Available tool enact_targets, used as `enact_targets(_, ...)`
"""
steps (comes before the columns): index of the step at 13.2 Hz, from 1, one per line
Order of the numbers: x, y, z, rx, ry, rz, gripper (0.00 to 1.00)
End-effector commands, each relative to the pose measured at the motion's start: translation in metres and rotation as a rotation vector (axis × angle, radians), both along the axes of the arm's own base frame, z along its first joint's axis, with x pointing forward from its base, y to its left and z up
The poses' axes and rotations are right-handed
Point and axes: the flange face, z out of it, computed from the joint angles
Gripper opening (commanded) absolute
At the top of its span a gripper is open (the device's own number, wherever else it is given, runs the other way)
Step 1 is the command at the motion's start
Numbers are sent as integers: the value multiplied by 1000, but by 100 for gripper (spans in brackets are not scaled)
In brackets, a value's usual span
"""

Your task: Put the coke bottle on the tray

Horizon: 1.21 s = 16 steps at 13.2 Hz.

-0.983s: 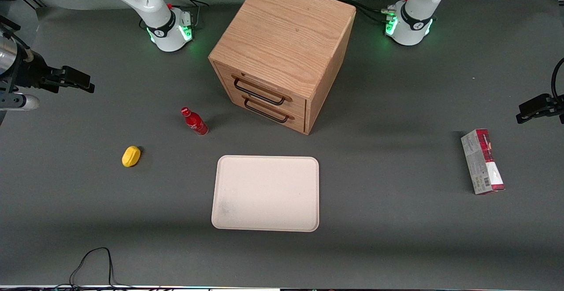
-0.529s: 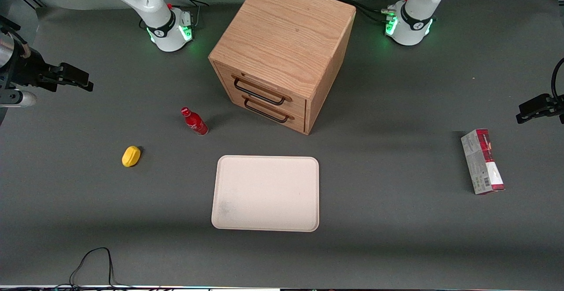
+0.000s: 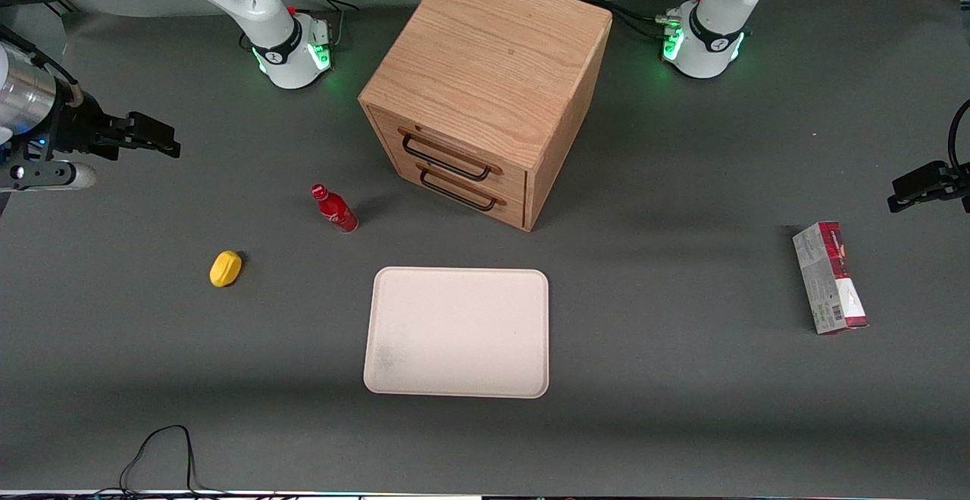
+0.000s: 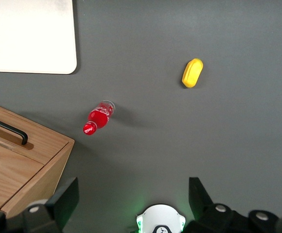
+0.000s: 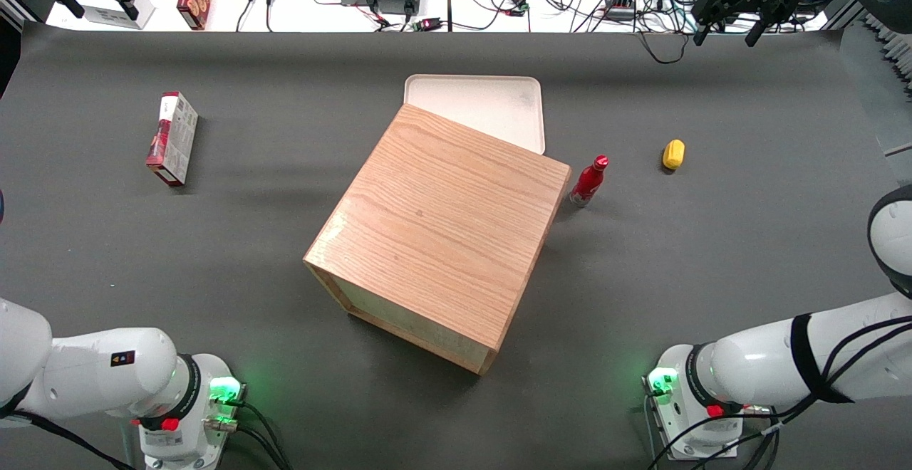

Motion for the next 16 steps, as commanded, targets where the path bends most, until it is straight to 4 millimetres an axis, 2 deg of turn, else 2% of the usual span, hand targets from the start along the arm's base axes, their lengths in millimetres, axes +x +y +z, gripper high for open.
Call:
enact_targets(1, -3, 19, 1, -1, 4, 41, 100)
enact_targets(2, -3, 28, 0, -1, 1, 49, 100)
enact_targets(5, -9, 102, -12, -28, -4, -15, 100)
enact_targets(7, -13, 128, -25, -40, 2, -38, 100)
enact_targets(10, -17, 129, -46, -34, 8, -47, 100)
enact_targets(14, -35, 122, -109, -16, -40, -58, 100)
enact_targets(16, -44, 131, -137, -17, -39, -40, 100)
